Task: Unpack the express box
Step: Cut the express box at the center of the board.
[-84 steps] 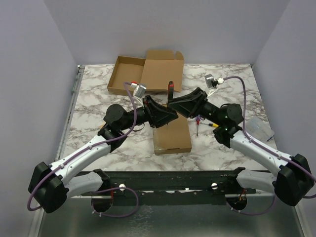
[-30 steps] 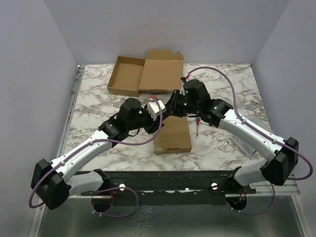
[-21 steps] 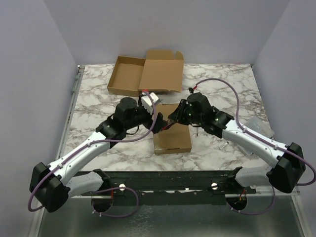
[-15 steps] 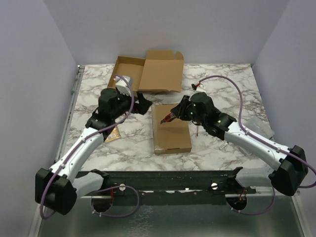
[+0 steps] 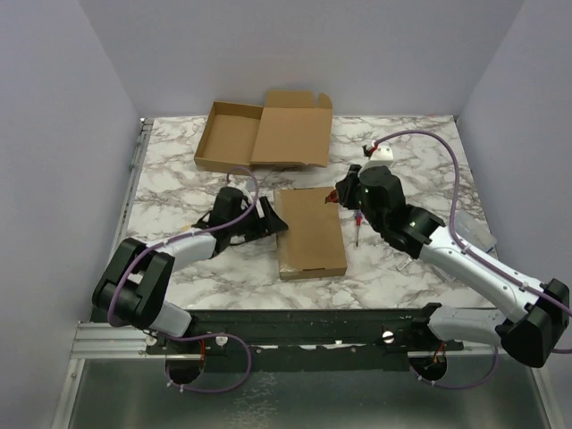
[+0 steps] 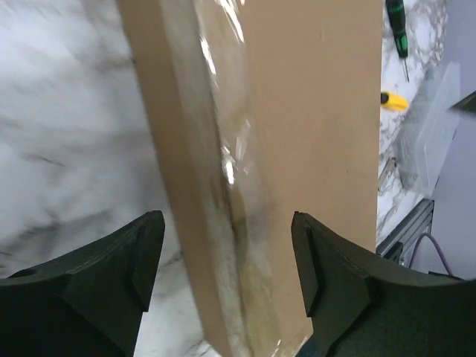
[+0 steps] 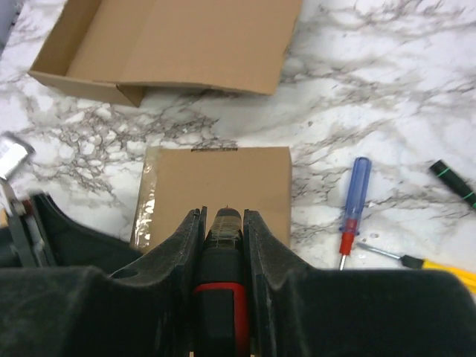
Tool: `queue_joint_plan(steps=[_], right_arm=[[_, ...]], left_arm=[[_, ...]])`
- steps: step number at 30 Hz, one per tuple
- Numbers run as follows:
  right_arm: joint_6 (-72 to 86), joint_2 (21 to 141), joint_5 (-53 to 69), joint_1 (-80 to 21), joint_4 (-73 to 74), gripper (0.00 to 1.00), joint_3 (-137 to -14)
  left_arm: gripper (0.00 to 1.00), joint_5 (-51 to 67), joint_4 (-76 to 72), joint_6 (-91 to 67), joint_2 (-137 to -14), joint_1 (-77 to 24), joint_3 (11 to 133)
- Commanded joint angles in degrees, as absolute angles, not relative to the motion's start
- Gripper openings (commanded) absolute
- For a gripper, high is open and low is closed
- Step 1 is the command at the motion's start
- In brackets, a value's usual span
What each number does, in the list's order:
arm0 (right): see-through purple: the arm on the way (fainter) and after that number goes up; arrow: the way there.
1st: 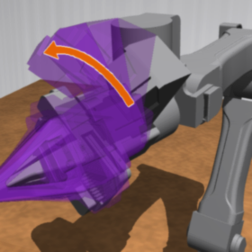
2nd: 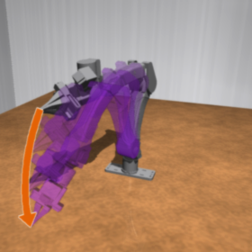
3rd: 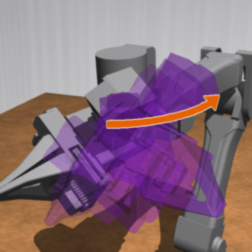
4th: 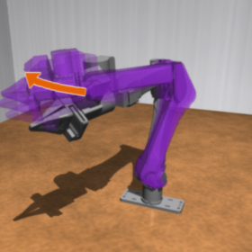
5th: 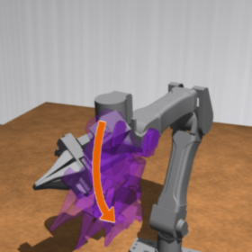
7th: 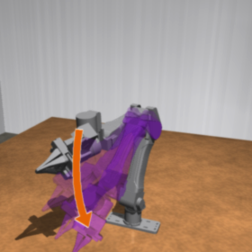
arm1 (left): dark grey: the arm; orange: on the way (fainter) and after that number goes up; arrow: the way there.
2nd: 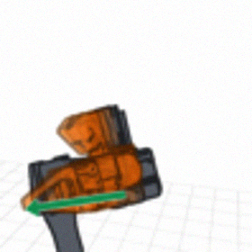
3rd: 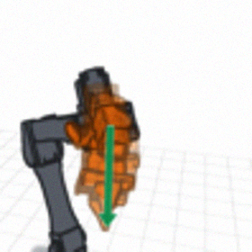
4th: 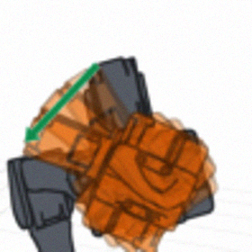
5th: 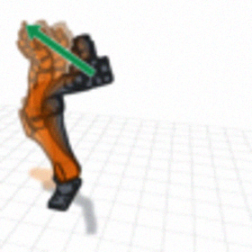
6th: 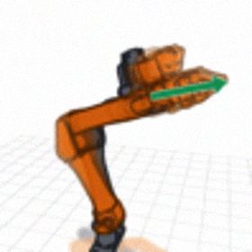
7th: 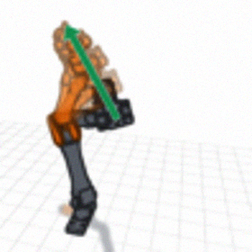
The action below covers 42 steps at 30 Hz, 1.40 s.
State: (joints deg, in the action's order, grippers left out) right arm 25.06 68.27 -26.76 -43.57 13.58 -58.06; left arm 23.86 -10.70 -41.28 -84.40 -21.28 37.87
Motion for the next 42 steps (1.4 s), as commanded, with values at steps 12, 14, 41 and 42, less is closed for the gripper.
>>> queue_joint_plan(steps=[12, 14, 41, 42], right_arm=[[16.5, 64.2, -17.5, -43.4, 5.5, 0.00, -55.3], [17.9, 64.8, -15.5, -43.4, 4.4, 0.00, -54.8], [13.6, 81.6, -12.0, -46.1, -5.7, 0.00, -62.3], [13.5, 82.2, -12.2, -46.1, -6.3, 0.00, -62.4]], left_arm=[[0.83, 18.1, -25.7, -59.3, -73.4, -32.7, 29.2], [0.82, 23.4, -22.4, -57.4, -73.3, -24.6, 30.6], [0.51, 28.9, -3.0, -29.3, -103.0, -17.2, 60.9], [0.51, 29.0, -3.6, -29.5, -103.3, -17.3, 60.8]])
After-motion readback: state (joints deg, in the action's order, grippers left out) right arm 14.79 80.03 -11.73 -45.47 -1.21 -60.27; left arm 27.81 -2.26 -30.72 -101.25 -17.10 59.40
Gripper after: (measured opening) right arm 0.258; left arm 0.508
